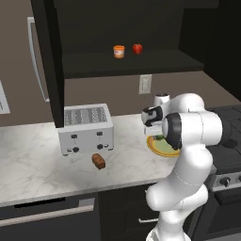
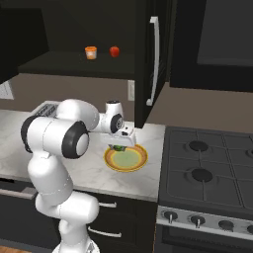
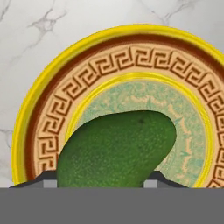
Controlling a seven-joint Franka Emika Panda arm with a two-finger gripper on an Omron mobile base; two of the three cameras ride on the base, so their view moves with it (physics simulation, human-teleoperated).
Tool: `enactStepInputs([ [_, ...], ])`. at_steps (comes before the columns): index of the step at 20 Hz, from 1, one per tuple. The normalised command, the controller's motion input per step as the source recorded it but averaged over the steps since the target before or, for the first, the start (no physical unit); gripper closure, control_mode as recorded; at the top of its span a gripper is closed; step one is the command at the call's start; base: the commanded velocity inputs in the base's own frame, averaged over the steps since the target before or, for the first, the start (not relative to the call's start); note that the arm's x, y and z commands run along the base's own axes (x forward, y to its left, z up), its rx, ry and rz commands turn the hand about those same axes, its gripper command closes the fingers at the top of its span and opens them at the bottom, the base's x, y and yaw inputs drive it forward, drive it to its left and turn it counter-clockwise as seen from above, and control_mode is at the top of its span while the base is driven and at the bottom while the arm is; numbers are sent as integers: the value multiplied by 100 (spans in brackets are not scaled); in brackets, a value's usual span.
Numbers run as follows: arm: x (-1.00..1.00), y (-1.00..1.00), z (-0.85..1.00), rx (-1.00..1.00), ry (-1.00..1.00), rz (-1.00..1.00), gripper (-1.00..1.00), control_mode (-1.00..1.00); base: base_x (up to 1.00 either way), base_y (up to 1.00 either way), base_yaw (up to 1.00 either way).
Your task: Pick the avocado and bread from the counter and place them on the plate. Then pick the jam from the cabinet and place it next to the plate. Lastly close the cabinet door.
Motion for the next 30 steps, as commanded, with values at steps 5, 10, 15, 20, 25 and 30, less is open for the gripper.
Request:
enactStepInputs([
  [5,1,0,-8,0,0,-6,-100,-100,0,0,0],
  [10,2,0,-8,0,0,0,-100,-100,0,0,0],
  [15,-10,0,-1,0,-1,1,-100,-100,0,0,0],
  [20,-72,0,54,0,-2,1,-100,-100,0,0,0],
  [25,-94,14,61,3,-2,0,-100,-100,0,0,0],
  [30,-43,48,42,7,7,5,-100,-100,0,0,0],
])
